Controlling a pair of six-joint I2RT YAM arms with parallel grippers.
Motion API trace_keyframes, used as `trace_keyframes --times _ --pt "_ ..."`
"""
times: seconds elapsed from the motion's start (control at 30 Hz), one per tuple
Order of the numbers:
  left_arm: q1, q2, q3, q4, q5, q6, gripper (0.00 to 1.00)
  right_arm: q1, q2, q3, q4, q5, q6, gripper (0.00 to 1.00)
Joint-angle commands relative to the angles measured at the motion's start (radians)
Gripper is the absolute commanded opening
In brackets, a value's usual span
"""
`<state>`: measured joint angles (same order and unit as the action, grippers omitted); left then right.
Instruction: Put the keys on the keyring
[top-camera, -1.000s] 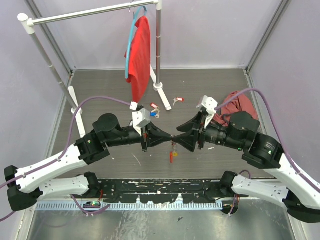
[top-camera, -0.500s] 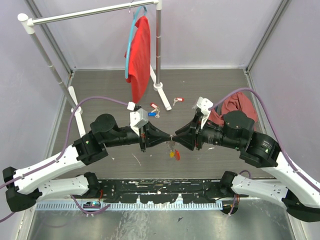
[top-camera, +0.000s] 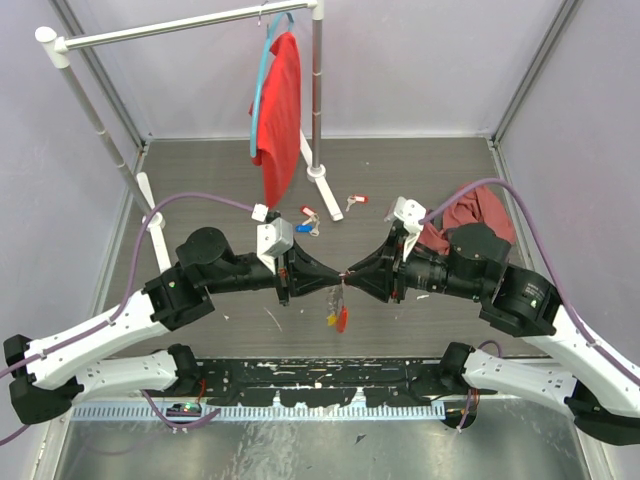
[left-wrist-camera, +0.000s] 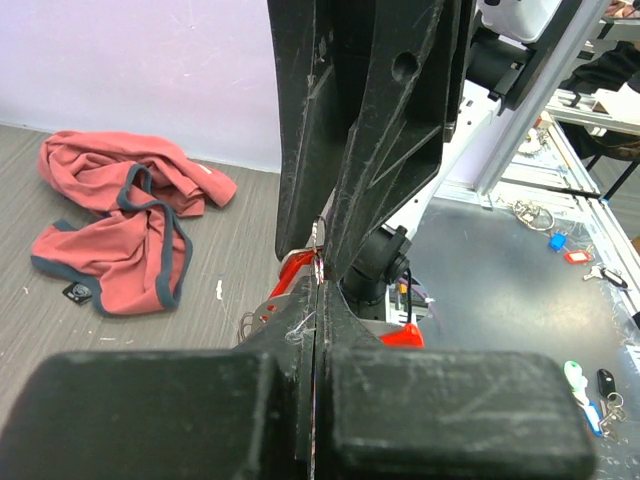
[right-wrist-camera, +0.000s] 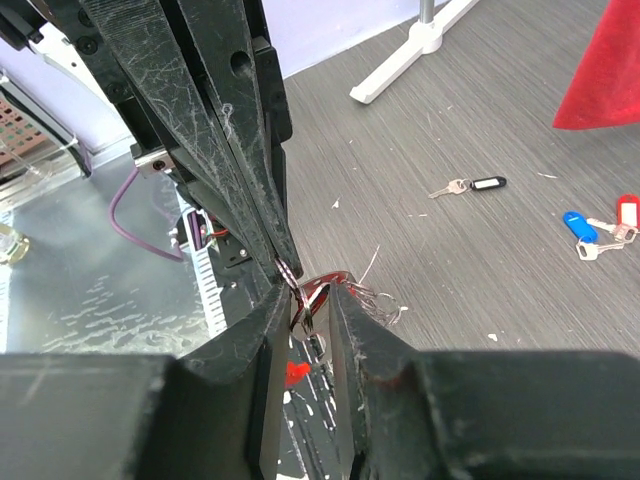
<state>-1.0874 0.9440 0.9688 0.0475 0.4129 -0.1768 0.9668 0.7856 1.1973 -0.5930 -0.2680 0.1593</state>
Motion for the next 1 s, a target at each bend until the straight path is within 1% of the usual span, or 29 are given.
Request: trace_keyframes --times 0.0,0.1,0.17,0.37,0.53,0.57,0.63,0.77,0.83,0.97 --pt "-0.003 -0.016 0.044 0.075 0.028 -0.015 0.00 0.003 0.000 -0.002 0.071 -0.028 -0.013 0.27" --pt "-0.003 -0.015 0.044 0.081 0.030 -0.017 0.00 0.004 0.001 -0.003 0.073 -0.039 -0.015 0.24" --pt "-0.004 -0.014 0.045 0.082 0.032 -0.018 0.00 0.004 0.003 -0.004 0.073 -0.044 -0.014 0.21" --pt "-0.004 -0.017 0.042 0.083 0.026 -0.018 0.00 0.004 -0.001 0.001 0.073 -0.057 -0.019 0.02" --pt "-0.003 -0.015 0.043 0.076 0.021 -0.020 0.00 0.003 -0.001 0.028 0.059 -0.069 -0.033 0.01" --pt "-0.004 -0.013 0.046 0.068 0.021 -0.019 0.02 0.004 0.002 0.040 0.043 -0.069 -0.042 0.01" --pt "-0.004 -0.007 0.064 0.014 0.018 0.002 0.13 0.003 0.019 0.076 -0.004 -0.063 -0.064 0.01" --pt "-0.003 0.001 0.126 -0.120 -0.001 0.071 0.28 0.003 0.076 0.165 -0.141 -0.043 -0.111 0.01" --pt "-0.003 0.005 0.151 -0.186 -0.024 0.114 0.31 0.003 0.109 0.210 -0.207 -0.035 -0.133 0.01" --pt "-0.003 0.020 0.186 -0.295 -0.083 0.208 0.33 0.004 0.184 0.294 -0.331 -0.001 -0.159 0.01"
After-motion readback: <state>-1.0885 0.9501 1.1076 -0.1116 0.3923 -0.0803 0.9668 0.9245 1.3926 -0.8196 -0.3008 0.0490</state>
